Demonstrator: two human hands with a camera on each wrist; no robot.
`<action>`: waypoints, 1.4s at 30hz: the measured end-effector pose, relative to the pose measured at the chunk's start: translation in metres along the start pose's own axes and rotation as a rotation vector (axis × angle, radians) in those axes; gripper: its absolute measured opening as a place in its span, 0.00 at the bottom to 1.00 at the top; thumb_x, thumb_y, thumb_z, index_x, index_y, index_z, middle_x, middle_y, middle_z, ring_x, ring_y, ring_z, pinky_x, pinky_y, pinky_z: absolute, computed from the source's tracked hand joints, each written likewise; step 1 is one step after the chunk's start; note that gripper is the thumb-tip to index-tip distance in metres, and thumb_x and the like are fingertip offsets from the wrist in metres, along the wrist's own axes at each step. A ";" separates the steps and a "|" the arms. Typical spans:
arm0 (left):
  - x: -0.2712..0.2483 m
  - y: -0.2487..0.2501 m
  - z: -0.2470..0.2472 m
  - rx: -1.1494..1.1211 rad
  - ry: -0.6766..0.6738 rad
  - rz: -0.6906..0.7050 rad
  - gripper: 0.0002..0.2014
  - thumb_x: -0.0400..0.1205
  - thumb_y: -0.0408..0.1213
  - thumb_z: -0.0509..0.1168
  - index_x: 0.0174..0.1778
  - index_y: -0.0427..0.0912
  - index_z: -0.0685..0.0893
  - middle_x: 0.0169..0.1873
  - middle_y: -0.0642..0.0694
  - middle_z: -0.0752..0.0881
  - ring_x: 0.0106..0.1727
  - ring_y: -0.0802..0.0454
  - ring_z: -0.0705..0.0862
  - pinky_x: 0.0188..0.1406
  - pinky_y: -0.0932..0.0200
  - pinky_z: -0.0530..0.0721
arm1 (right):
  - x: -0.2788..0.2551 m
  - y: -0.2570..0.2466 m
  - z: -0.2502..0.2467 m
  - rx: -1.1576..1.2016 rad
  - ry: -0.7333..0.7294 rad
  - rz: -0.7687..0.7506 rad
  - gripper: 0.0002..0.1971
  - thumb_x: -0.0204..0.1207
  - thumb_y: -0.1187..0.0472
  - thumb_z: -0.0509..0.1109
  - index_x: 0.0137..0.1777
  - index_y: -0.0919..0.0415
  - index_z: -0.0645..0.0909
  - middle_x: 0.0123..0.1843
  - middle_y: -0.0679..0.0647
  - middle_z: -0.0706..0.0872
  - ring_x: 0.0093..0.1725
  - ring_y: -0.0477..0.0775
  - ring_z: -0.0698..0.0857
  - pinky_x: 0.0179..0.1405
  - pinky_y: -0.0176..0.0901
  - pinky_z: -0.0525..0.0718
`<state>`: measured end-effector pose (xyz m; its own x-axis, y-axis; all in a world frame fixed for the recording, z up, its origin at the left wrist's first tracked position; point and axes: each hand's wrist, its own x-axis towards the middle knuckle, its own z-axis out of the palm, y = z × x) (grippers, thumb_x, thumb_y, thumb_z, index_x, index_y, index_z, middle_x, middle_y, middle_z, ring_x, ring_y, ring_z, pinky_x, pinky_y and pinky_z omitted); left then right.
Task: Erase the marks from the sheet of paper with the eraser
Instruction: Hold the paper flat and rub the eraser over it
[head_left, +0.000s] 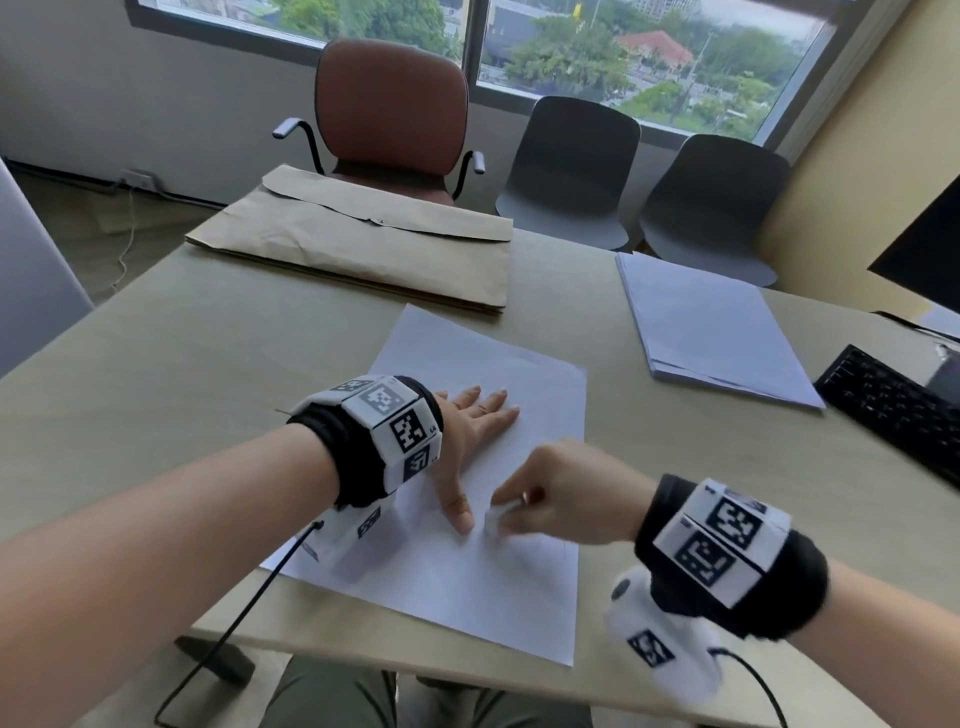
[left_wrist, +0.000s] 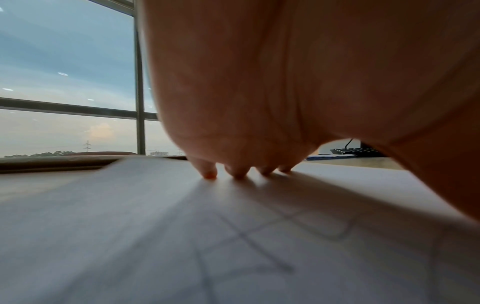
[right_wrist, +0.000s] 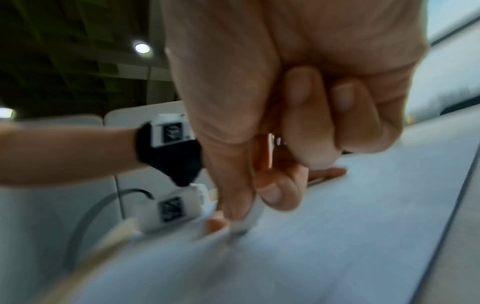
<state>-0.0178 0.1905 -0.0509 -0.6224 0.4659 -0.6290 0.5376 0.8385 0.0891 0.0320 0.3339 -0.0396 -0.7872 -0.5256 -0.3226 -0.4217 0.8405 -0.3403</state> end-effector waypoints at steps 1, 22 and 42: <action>0.001 0.000 0.000 0.002 0.002 -0.009 0.64 0.69 0.56 0.75 0.79 0.48 0.27 0.80 0.49 0.28 0.81 0.47 0.30 0.80 0.47 0.36 | 0.006 0.004 -0.002 0.003 0.063 0.038 0.10 0.74 0.53 0.69 0.51 0.52 0.88 0.34 0.47 0.84 0.35 0.47 0.77 0.40 0.38 0.77; -0.002 0.010 0.004 0.072 -0.061 0.000 0.68 0.64 0.60 0.76 0.78 0.52 0.24 0.78 0.51 0.24 0.80 0.46 0.27 0.79 0.34 0.37 | -0.013 -0.001 0.008 0.062 -0.032 0.028 0.09 0.73 0.54 0.70 0.50 0.51 0.88 0.28 0.37 0.84 0.30 0.42 0.78 0.40 0.40 0.78; 0.000 0.009 0.007 0.067 -0.044 0.005 0.69 0.64 0.58 0.77 0.77 0.49 0.23 0.78 0.48 0.24 0.80 0.44 0.26 0.79 0.37 0.33 | -0.019 -0.003 0.013 -0.008 0.093 0.077 0.11 0.74 0.55 0.67 0.49 0.57 0.88 0.36 0.52 0.87 0.36 0.51 0.81 0.42 0.45 0.83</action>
<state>-0.0093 0.1965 -0.0553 -0.5948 0.4557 -0.6622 0.5783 0.8148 0.0413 0.0544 0.3393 -0.0441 -0.8558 -0.4452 -0.2636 -0.3617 0.8791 -0.3105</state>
